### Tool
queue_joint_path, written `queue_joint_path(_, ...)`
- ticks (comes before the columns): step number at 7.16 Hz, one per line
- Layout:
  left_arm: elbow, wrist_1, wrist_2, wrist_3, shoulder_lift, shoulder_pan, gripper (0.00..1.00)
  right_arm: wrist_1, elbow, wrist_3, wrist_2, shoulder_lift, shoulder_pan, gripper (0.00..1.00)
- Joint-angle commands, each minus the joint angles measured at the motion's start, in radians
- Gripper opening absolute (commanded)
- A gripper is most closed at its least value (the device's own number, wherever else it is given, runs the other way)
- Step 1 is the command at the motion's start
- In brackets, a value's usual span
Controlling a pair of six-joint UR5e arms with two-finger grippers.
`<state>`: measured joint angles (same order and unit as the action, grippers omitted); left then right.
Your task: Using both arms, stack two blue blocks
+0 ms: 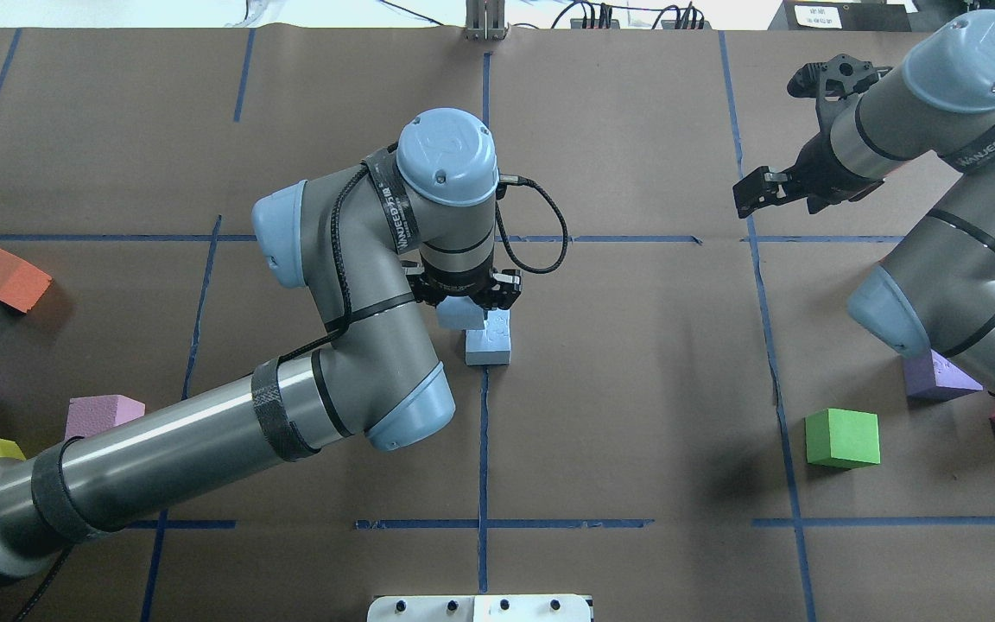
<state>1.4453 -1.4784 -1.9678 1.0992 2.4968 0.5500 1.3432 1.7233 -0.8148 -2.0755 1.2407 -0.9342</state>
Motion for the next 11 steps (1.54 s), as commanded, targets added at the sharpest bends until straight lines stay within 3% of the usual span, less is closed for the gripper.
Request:
queue_joint_path(1, -0.002, 0.019, 0.000, 0.044, 0.020, -0.015, 0.24, -0.062, -0.039, -0.003, -0.002, 0.000, -0.002, 1.00)
queue_joint_path(11, -0.023, 0.041, 0.047, 0.059, 0.043, -0.058, 0.29, -0.064, -0.044, -0.004, -0.017, 0.002, 0.000, 1.00)
